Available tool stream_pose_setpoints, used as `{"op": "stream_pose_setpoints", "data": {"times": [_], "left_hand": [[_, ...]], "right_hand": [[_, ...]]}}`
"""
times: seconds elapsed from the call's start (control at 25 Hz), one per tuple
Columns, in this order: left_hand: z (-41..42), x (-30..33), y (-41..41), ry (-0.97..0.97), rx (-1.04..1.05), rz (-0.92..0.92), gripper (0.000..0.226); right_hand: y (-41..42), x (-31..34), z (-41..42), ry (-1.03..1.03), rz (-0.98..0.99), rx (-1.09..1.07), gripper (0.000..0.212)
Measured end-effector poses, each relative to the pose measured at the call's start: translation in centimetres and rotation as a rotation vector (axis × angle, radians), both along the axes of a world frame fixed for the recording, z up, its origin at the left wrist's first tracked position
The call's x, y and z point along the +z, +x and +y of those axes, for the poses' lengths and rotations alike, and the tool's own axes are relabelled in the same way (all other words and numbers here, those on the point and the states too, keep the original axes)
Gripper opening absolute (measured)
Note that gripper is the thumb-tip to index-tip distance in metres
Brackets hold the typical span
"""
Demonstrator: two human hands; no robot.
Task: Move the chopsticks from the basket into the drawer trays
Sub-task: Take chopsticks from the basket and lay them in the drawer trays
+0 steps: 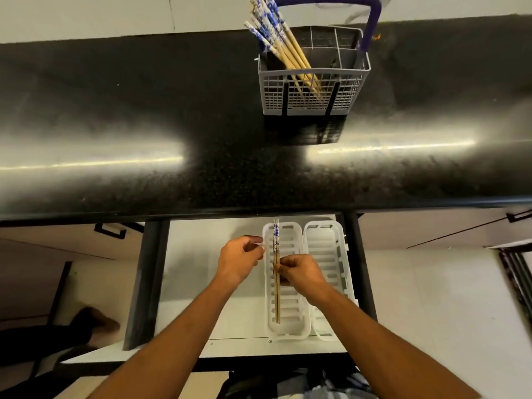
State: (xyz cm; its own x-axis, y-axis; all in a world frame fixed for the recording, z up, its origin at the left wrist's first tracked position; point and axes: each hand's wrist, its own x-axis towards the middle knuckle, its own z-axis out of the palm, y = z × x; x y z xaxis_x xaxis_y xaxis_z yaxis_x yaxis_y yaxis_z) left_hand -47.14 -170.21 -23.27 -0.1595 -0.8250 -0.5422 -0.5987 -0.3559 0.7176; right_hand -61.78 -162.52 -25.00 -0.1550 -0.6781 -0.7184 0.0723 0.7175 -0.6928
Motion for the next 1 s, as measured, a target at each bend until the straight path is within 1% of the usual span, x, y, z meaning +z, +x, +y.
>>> {"op": "stream_pose_setpoints", "data": {"times": [0.08, 0.2, 0.32, 0.4, 0.6, 0.8, 1.0], "left_hand": [[-0.4, -0.6, -0.3, 0.011, -0.026, -0.051, 0.03], [-0.9, -1.4, -0.8, 0.055, -0.03, -0.097, 0.033], [-0.6, -2.1, -1.0, 0.137, -0.024, -0.115, 0.035], [-0.5, -2.6, -1.0, 0.172, -0.014, -0.121, 0.034], [-0.5, -2.8, -1.1, 0.218, 0.026, -0.1, 0.029], [-0.7, -3.2, -0.8, 0.259, 0.041, -0.08, 0.029], [-0.8, -3.5, -0.6, 0.268, 0.044, -0.074, 0.028]], "right_hand": [[0.5, -1.2, 0.0, 0.051, 0.029, 0.013, 0.012], [1.2, -2.8, 0.2, 0.107, 0.123, 0.026, 0.011], [1.9, -4.0, 0.0, 0.176, 0.18, 0.016, 0.012], [2.4, -4.9, -0.4, 0.206, 0.224, 0.051, 0.012], [3.4, -6.3, -1.2, 0.245, 0.366, 0.194, 0.011], [3.5, -6.5, -1.6, 0.289, 0.378, 0.2, 0.01], [4.1, -5.8, -1.0, 0.235, 0.577, 0.311, 0.013]]}}
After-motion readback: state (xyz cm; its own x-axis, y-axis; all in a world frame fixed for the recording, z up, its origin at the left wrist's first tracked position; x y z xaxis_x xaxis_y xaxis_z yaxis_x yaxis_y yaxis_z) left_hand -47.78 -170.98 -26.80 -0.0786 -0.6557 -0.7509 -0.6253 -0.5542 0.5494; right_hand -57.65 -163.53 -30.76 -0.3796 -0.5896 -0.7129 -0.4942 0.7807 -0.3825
